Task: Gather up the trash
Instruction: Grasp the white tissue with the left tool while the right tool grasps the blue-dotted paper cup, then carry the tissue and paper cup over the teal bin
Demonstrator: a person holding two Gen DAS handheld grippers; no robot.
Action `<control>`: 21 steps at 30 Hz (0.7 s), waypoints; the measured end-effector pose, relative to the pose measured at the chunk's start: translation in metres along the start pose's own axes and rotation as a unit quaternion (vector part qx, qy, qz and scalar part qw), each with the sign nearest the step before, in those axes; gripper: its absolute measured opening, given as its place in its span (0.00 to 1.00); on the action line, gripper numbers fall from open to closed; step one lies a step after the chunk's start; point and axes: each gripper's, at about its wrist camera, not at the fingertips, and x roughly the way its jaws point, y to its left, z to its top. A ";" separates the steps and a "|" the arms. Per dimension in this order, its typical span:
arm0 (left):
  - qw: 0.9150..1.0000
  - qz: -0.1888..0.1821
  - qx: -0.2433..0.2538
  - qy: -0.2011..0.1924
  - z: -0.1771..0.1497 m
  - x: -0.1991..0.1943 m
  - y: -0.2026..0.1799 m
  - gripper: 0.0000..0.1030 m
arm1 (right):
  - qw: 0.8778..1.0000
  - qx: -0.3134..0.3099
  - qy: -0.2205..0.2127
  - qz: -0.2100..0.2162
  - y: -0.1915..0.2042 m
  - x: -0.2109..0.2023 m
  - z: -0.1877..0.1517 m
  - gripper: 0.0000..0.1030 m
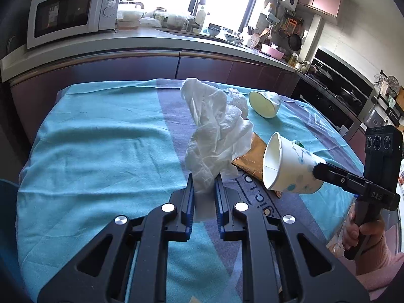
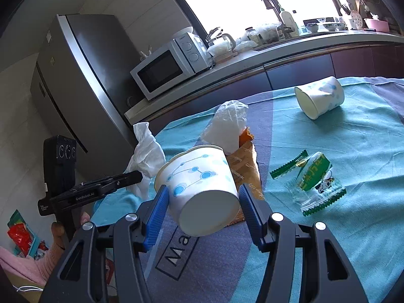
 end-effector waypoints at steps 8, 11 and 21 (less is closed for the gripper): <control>1.000 0.021 -0.022 -0.009 -0.019 -0.028 0.023 0.14 | 0.999 -0.012 0.015 0.026 0.020 0.016 0.001 0.54; 0.999 0.034 -0.025 -0.014 -0.025 -0.039 0.028 0.14 | 0.999 -0.017 0.019 0.036 0.029 0.023 0.001 0.54; 0.996 0.066 -0.046 -0.029 -0.042 -0.073 0.055 0.14 | 0.996 -0.042 0.038 0.076 0.063 0.054 0.009 0.54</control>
